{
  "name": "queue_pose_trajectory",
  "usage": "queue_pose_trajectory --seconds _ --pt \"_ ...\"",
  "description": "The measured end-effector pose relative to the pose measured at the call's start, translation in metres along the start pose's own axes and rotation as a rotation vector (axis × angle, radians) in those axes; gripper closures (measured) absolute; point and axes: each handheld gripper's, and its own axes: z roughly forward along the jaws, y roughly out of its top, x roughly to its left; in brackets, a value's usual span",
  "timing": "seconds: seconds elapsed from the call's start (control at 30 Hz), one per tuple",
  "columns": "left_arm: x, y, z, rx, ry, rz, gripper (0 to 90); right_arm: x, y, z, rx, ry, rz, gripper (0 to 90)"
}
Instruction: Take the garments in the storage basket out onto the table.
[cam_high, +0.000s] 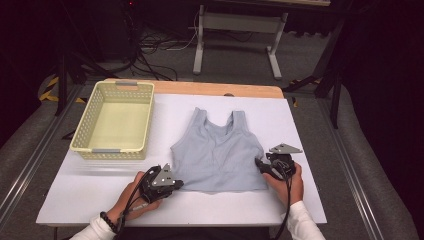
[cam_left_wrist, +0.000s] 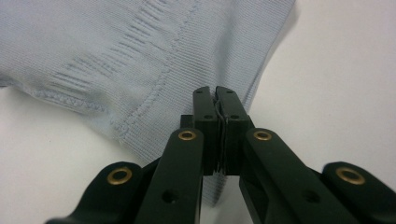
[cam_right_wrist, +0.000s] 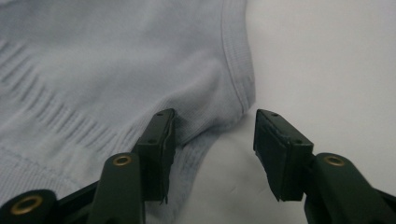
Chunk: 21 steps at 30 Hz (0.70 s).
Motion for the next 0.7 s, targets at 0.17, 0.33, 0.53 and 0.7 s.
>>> queue_pose_trajectory --seconds 0.17,0.33,0.53,0.7 --pt "0.0 0.0 0.001 -0.006 -0.002 -0.007 88.1 -0.003 0.0 0.003 0.012 0.044 0.026 55.6" --pt "0.0 0.002 0.003 -0.007 0.0 -0.014 88.1 -0.003 0.003 0.003 0.016 0.102 0.007 81.1" --pt "0.001 0.007 0.008 -0.015 0.001 -0.011 88.0 -0.004 0.005 -0.003 0.006 0.014 -0.045 85.1" --pt "-0.006 0.014 0.011 -0.021 -0.005 0.016 87.9 -0.01 0.005 -0.012 -0.033 -0.034 -0.025 85.2"
